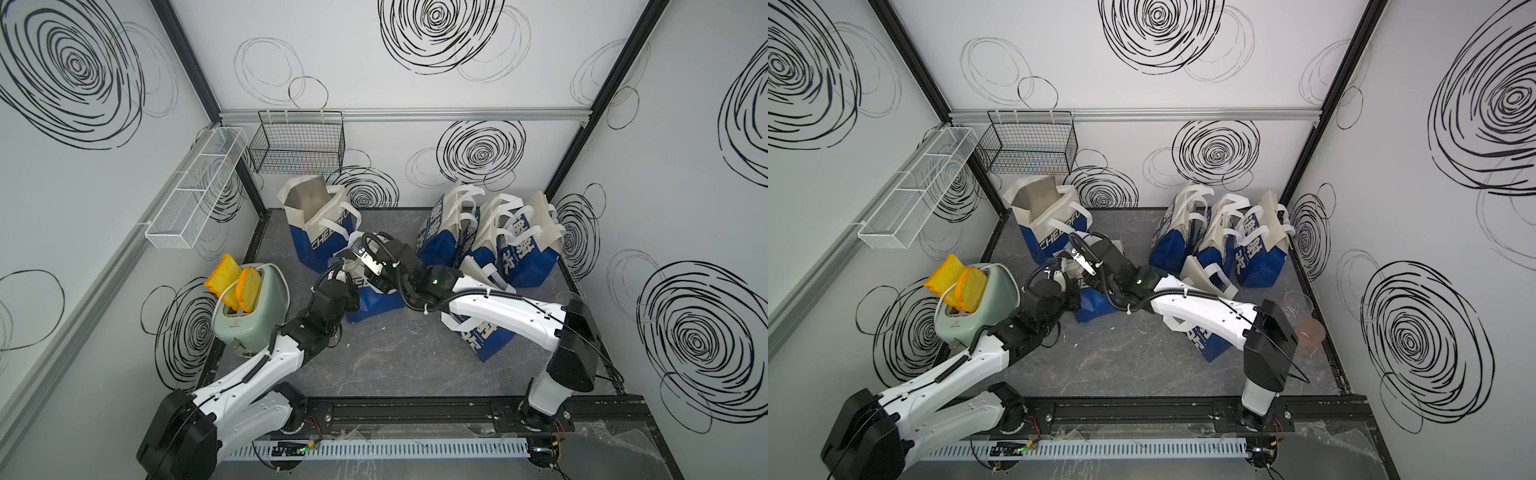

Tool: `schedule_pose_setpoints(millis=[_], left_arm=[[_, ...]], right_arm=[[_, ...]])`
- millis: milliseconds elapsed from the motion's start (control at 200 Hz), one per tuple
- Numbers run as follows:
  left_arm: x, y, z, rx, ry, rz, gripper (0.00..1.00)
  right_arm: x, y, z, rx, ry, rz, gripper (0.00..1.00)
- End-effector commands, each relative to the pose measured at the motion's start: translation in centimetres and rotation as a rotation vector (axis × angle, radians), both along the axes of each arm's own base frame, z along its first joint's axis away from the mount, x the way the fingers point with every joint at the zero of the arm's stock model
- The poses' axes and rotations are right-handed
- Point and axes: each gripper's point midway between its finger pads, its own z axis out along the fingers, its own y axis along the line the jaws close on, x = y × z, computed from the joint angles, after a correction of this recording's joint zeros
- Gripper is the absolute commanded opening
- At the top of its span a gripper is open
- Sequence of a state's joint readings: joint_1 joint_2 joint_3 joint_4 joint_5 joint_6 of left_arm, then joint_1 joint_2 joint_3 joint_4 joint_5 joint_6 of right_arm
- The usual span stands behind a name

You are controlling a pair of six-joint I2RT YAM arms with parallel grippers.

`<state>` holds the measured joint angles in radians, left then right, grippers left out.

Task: Open the takeout bag
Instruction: Open the takeout bag at the center of the board.

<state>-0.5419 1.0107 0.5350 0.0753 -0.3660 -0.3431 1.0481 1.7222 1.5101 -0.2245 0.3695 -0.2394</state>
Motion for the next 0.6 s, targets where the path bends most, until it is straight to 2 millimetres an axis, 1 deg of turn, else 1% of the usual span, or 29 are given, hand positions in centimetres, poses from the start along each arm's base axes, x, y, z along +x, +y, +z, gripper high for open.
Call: schedule_pose_setpoints(millis=[0,65,210,405,490,595], left_arm=[[-0.7,0.7,-1.6,0.045,0.049,0.002,0.00],[-0.7,0.7,-1.5,0.045,0.047,0.002,0.00],[-0.7,0.7,-1.7,0.048,0.051,-0.002,0.00],[-0.7,0.6,-1.7,0.051,0.051,-0.008,0.00],[-0.7,0.6,-1.7,0.055,0.050,-0.010,0.00],[-0.7,0.7,-1.7,0.059,0.050,-0.009,0.00]], right_arm=[[1.5,-0.2,2.1,0.016,-0.059,-0.054,0.45],[1.8,-0.2,2.1,0.015,-0.066,-0.065,0.45],[2.2,-0.4,3.1,0.043,-0.093,-0.086,0.45],[2.9,-0.3,3.0,0.034,-0.099,-0.098,0.44],[3.2,-0.1,2.8,0.028,-0.096,-0.100,0.39],[3.3,0.1,2.0,0.012,-0.086,-0.095,0.35]])
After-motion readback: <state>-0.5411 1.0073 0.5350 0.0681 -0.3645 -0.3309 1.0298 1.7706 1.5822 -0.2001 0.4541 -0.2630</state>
